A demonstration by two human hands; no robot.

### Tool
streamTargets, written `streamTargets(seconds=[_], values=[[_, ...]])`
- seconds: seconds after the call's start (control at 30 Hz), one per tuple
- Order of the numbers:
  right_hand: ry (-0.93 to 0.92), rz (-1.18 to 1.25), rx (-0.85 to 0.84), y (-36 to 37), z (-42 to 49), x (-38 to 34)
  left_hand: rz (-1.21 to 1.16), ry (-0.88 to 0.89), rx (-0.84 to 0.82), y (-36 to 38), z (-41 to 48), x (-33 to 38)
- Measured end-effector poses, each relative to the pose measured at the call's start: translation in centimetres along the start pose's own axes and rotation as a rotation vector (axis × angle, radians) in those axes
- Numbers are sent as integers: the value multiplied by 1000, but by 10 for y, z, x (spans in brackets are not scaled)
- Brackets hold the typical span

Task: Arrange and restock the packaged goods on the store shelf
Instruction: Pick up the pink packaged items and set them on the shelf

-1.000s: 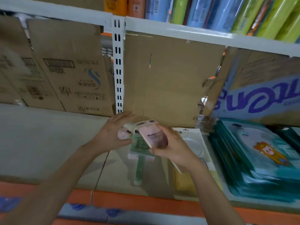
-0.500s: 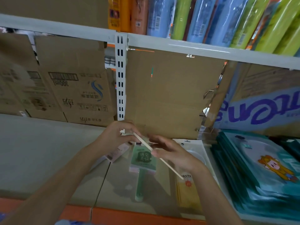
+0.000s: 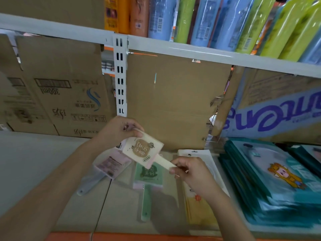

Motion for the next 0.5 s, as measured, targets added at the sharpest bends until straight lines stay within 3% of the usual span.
streamTargets(seconds=[0.13,0.3,0.5], values=[[31,-7,96,-3,2,4,22,-2,72,-10,0,-4],[129,397,158,-5,-1,12,4,-41,222,-29,-14,-23],[194,678,153,12,-2,6,-312,-164,268,-20,-28,-48]])
Point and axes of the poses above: each hand's wrist, its own z-axis towards the middle knuckle, its own y-axis out of the palm, x = y × z, the point moved 9 cm from there along z, towards the middle knuckle, and after that the axes turned 13 degrees about -z, right-handed, at the moved point
